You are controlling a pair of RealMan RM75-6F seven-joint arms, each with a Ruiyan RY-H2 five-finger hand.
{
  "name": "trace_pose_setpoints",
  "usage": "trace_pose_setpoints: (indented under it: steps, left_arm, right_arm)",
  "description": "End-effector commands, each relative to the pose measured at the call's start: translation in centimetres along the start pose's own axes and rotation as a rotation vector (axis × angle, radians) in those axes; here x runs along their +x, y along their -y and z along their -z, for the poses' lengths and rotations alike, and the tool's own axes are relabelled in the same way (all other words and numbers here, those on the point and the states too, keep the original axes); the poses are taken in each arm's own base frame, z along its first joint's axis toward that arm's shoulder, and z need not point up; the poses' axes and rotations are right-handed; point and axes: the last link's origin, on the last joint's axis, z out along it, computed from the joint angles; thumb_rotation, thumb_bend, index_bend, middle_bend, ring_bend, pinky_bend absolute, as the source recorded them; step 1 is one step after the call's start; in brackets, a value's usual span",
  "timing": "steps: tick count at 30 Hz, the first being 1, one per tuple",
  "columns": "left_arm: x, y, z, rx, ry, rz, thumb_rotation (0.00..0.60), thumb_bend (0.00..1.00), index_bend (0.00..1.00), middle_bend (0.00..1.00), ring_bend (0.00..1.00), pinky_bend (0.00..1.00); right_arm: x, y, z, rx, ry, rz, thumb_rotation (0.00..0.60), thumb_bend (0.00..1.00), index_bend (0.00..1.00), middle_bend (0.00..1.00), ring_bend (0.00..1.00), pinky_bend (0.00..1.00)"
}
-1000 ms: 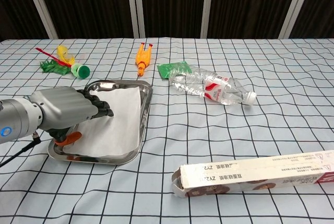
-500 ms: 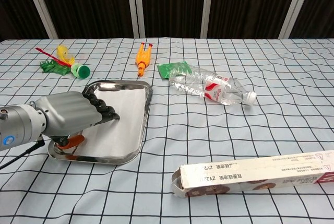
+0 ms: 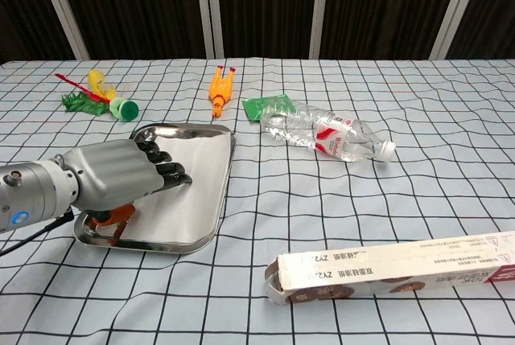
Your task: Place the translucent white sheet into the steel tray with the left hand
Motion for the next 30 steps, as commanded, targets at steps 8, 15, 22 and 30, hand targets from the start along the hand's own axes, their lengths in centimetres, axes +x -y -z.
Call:
trace_pose_setpoints:
  steps: [8,15,22,30]
  left_arm:
    - [-0.2,0.7,0.5,-0.03,-0.003,-0.064,0.6,0.58,0.0,0.0,0.0,0.0]
    - [-0.7,1.1,0.9,-0.037,0.006,-0.079,0.6,0.58,0.0,0.0,0.0,0.0]
    - [-0.9,1.6,1.0,-0.026,-0.004,-0.081,0.6,0.58,0.0,0.0,0.0,0.0]
    - [-0.7,1.7,0.7,-0.029,-0.014,-0.08,0.6,0.58,0.0,0.0,0.0,0.0]
  right_arm:
    - [0.0,0.1,0.0,0.004,0.0,-0.004,0.6,0.29,0.0,0.0,0.0,0.0]
    - [-0.1,0.1,-0.1,0.005,0.001,-0.004,0.6,0.29,0.0,0.0,0.0,0.0]
    - [-0.1,0.1,-0.1,0.004,0.004,-0.002,0.6,0.29,0.0,0.0,0.0,0.0]
    - [-0.2,0.2,-0.2,0.006,0.006,0.0,0.6,0.29,0.0,0.0,0.0,0.0]
